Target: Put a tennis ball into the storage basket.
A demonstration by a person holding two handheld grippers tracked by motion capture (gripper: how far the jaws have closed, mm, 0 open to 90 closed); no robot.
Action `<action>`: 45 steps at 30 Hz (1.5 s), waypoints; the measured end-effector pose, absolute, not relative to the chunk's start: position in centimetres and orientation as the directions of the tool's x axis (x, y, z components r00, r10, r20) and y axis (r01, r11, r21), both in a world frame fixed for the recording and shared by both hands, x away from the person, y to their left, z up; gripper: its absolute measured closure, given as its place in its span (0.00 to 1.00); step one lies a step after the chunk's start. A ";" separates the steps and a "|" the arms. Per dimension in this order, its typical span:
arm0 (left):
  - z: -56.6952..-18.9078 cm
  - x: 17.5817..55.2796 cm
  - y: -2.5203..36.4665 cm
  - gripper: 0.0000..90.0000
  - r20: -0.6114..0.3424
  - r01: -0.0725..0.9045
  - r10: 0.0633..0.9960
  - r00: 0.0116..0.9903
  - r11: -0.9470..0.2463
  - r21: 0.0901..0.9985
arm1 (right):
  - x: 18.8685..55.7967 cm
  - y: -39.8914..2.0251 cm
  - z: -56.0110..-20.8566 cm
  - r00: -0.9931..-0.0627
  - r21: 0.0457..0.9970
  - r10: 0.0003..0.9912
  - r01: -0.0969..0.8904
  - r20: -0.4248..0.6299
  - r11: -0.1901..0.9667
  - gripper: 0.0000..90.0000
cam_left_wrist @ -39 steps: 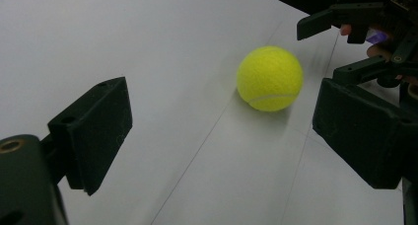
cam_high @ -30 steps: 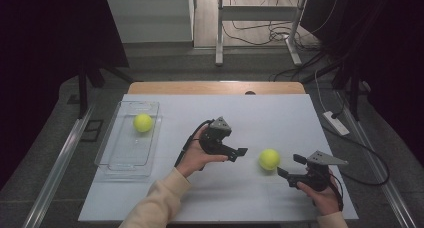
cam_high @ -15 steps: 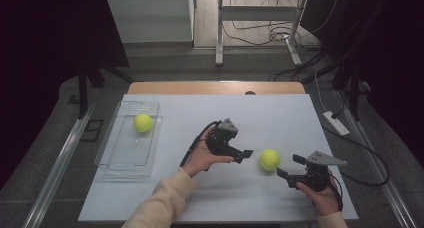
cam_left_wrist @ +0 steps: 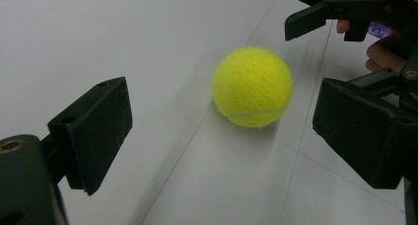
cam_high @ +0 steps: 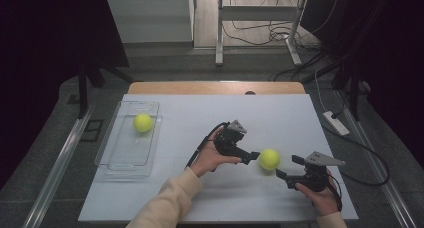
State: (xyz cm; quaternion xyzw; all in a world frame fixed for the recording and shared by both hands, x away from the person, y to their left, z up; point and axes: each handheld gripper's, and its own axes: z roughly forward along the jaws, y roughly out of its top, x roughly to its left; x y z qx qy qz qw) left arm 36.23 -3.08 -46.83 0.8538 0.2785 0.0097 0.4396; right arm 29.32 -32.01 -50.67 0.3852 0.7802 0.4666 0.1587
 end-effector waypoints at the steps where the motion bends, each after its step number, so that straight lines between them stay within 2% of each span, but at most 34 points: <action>1: -46.9 36.3 -3.2 0.10 -0.232 0.471 0.485 0.844 -0.459 0.753 | 29.3 -32.0 -50.7 -0.653 0.850 0.749 0.453 0.112 0.268 0.13; 45: -48.9 38.1 -8.5 0.09 -0.281 0.502 0.445 0.850 -0.526 0.686 | 29.2 -31.4 -50.7 -0.676 0.845 0.731 0.442 0.093 0.301 0.12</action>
